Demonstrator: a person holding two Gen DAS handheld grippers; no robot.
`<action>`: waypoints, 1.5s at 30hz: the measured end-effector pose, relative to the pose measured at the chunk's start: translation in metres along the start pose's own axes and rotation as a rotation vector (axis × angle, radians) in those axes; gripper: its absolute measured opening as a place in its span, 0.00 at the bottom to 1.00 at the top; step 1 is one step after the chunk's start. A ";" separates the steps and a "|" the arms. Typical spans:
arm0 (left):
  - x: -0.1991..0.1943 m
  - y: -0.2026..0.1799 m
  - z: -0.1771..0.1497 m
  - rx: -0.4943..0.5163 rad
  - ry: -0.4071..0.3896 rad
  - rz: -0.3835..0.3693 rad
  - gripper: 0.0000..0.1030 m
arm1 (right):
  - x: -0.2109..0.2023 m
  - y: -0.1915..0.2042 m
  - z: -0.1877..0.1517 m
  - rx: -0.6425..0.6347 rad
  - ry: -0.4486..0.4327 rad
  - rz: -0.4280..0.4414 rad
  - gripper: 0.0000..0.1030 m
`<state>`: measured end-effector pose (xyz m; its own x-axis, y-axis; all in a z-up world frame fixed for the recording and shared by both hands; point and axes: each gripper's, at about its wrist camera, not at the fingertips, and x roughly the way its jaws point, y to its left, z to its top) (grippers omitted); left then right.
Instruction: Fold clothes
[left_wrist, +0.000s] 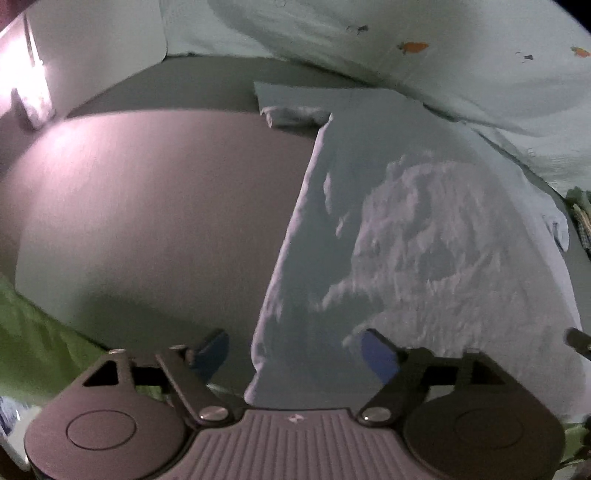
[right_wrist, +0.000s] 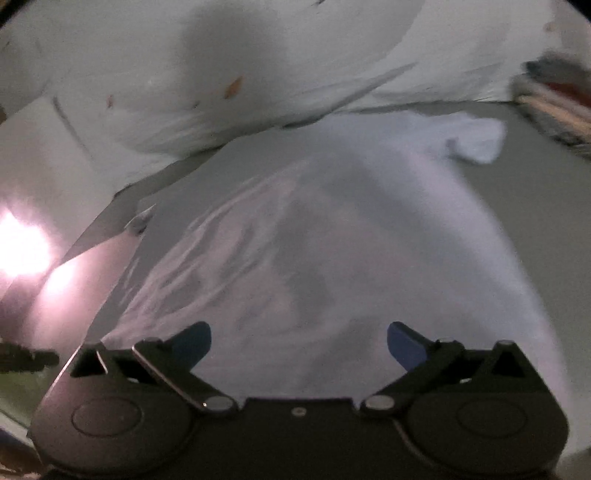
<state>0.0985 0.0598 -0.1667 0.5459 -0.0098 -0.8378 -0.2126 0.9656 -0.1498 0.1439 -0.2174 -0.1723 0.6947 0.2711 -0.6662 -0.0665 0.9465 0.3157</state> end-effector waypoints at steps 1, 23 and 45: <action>0.002 0.003 0.004 0.003 -0.002 -0.002 0.80 | 0.007 0.010 0.000 -0.007 0.001 0.008 1.00; 0.148 0.136 0.196 -0.107 0.162 -0.389 0.87 | 0.139 0.238 0.001 -0.150 0.047 -0.308 0.53; 0.213 0.183 0.296 -0.213 0.104 -0.398 0.88 | 0.325 0.391 0.077 -0.976 0.051 -0.374 0.38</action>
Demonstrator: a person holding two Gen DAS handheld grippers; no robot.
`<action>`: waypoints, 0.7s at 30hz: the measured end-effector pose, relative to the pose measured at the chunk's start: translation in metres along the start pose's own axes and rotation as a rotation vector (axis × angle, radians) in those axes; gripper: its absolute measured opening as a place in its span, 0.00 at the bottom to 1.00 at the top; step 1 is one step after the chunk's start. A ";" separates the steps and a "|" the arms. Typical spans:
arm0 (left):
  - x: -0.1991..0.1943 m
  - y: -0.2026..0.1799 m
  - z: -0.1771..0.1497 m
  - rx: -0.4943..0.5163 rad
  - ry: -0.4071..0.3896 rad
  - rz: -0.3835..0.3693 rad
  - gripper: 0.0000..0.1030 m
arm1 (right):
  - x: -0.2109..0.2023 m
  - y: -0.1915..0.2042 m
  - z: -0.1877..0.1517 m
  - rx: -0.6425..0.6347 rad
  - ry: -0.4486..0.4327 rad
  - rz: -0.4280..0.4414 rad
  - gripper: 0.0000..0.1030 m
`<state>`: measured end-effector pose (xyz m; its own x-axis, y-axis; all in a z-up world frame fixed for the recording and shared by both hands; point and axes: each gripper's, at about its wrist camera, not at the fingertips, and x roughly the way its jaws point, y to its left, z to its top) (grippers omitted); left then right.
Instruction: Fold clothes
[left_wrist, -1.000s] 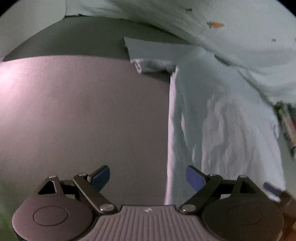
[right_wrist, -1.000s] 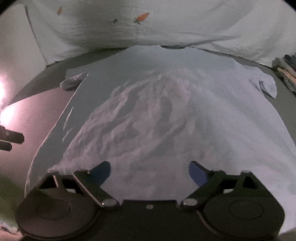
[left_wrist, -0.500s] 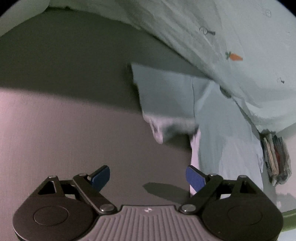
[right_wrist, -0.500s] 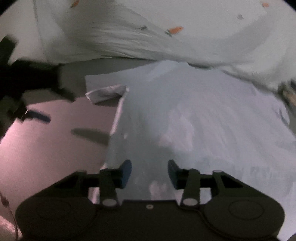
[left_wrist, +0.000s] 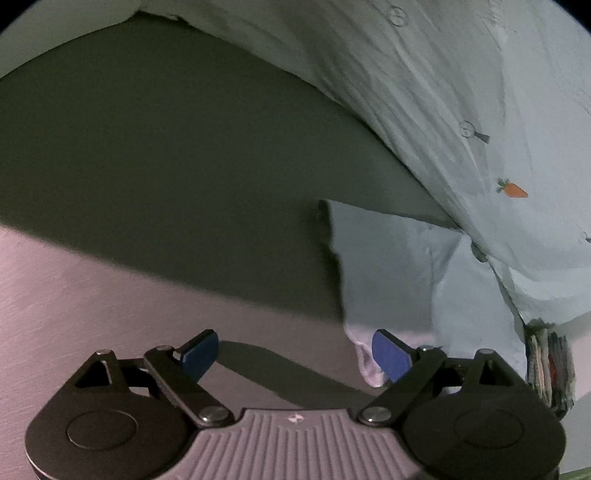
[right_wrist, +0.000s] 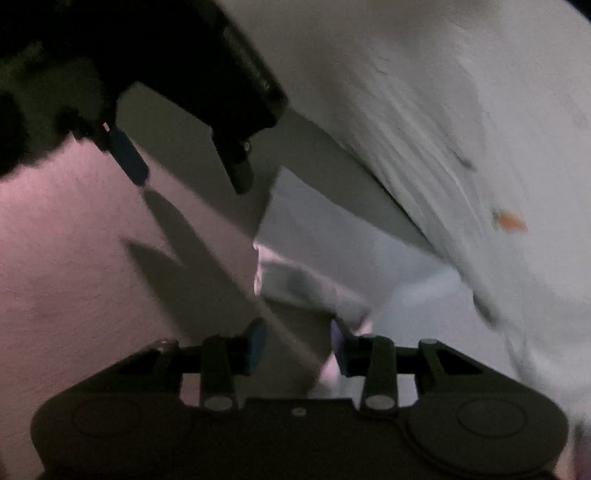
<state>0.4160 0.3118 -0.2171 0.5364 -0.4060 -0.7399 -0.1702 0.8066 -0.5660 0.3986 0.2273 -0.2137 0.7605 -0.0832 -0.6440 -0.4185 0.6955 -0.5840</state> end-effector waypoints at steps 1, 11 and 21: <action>-0.003 0.003 -0.001 -0.008 -0.005 -0.006 0.88 | 0.008 0.003 0.004 -0.054 -0.005 -0.008 0.38; -0.030 0.022 -0.021 -0.069 -0.037 -0.003 0.88 | 0.035 0.003 0.025 -0.269 -0.079 0.096 0.47; -0.064 0.007 -0.091 -0.085 -0.024 0.067 0.88 | 0.053 -0.034 0.023 -0.022 -0.054 0.253 0.14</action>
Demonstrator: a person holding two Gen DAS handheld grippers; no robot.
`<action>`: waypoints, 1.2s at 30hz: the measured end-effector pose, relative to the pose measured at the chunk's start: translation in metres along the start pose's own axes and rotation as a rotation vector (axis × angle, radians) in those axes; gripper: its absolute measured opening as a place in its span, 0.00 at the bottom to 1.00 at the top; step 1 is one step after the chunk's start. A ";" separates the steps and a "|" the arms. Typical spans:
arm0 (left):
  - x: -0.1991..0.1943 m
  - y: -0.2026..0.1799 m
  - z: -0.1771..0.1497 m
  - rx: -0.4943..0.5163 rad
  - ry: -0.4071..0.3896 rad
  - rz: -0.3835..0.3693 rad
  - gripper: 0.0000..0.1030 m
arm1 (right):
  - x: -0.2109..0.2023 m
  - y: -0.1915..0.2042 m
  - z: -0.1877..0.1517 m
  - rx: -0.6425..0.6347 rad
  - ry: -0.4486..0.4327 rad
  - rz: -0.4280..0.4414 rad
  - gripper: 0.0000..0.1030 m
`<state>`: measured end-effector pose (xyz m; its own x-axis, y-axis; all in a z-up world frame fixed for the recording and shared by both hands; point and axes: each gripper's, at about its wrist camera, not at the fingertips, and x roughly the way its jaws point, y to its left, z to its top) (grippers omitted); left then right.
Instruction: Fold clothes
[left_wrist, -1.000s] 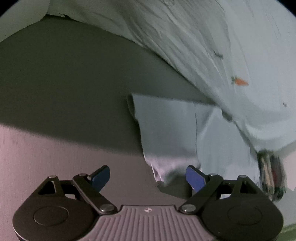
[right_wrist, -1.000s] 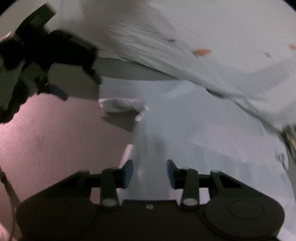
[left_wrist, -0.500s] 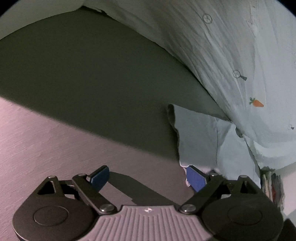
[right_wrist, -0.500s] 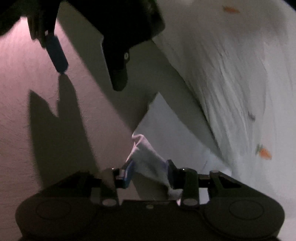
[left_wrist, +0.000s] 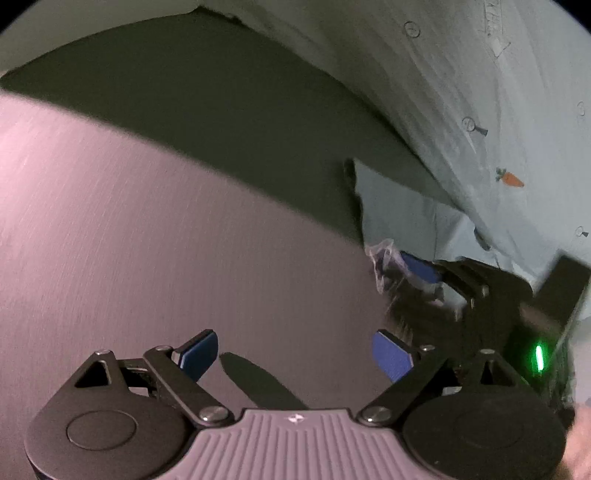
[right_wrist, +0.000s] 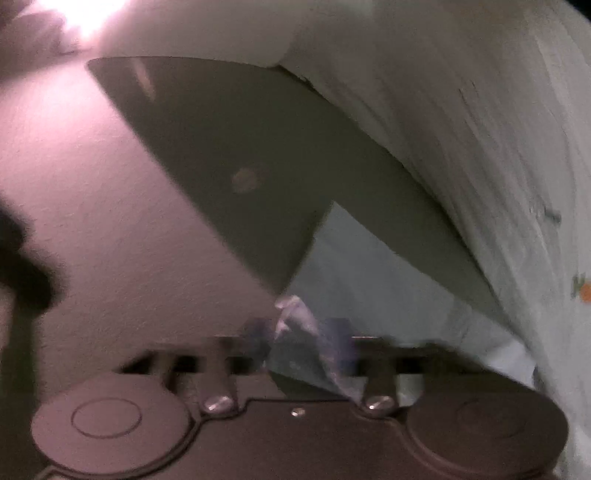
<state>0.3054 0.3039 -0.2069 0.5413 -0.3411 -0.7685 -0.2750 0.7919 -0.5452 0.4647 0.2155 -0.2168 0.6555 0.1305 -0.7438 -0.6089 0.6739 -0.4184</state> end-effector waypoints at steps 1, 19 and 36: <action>-0.004 -0.001 -0.007 -0.009 -0.006 0.011 0.88 | 0.000 -0.007 -0.004 0.029 -0.012 0.025 0.13; 0.006 -0.145 -0.181 0.158 0.000 0.121 0.88 | -0.072 -0.295 -0.293 1.262 -0.071 -0.122 0.19; -0.025 -0.093 -0.161 0.172 0.037 0.042 0.89 | -0.197 -0.024 -0.253 0.936 0.014 0.154 0.51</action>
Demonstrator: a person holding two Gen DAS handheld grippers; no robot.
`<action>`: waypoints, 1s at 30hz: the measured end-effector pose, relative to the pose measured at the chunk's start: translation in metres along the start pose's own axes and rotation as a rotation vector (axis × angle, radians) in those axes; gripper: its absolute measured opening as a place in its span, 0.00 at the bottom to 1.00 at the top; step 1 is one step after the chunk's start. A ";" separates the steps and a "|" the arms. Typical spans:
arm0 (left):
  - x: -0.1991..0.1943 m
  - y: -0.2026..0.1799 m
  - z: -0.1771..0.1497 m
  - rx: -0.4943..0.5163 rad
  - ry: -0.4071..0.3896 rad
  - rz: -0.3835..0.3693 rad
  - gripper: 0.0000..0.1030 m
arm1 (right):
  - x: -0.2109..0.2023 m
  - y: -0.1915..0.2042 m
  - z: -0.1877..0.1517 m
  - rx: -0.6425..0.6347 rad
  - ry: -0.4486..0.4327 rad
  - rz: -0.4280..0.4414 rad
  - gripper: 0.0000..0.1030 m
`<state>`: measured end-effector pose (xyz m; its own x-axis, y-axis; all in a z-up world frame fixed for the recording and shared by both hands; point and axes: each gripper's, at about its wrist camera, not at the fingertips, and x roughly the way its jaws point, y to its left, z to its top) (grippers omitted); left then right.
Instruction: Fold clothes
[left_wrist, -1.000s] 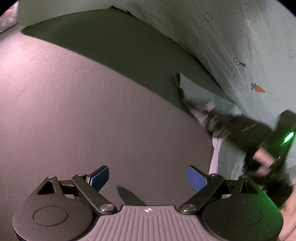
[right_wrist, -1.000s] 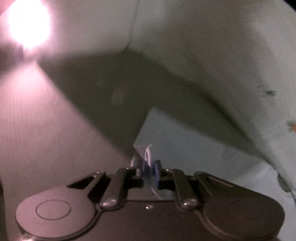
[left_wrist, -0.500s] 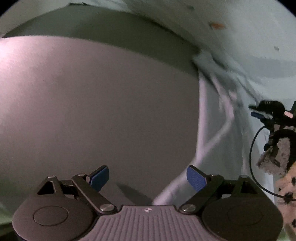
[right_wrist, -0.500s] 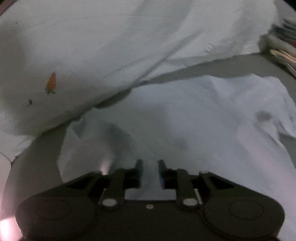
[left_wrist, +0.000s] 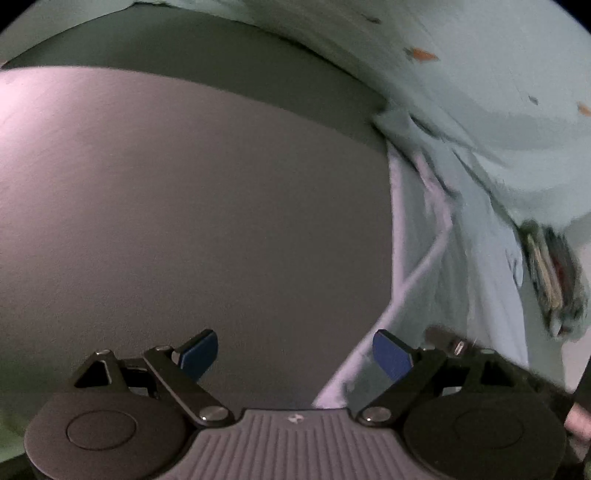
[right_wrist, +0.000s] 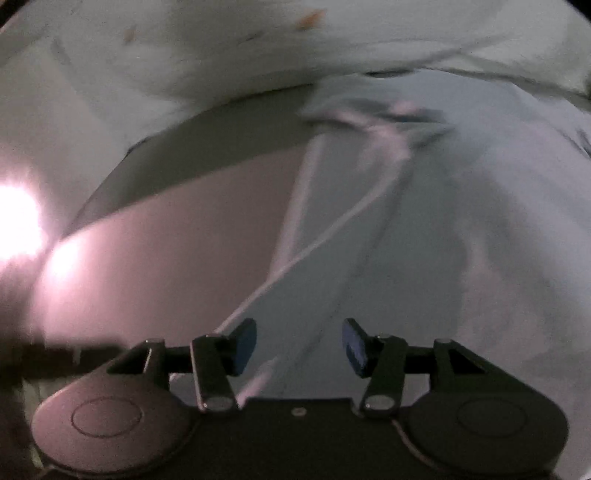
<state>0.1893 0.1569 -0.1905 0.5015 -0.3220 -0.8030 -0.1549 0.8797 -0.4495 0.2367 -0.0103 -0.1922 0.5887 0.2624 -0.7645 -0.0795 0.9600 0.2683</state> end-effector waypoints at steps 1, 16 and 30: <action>-0.001 0.005 0.002 0.000 0.001 0.008 0.89 | 0.002 0.013 -0.001 -0.010 0.004 0.003 0.51; -0.004 0.008 0.003 0.143 0.073 -0.110 0.89 | -0.030 0.046 -0.024 0.049 -0.038 0.052 0.00; 0.019 0.001 0.010 0.070 0.102 -0.191 0.89 | -0.048 0.028 -0.031 -0.019 -0.049 -0.105 0.50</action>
<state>0.2066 0.1548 -0.2020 0.4271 -0.5154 -0.7429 -0.0041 0.8205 -0.5716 0.1811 0.0065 -0.1658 0.6335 0.1554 -0.7580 -0.0300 0.9838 0.1766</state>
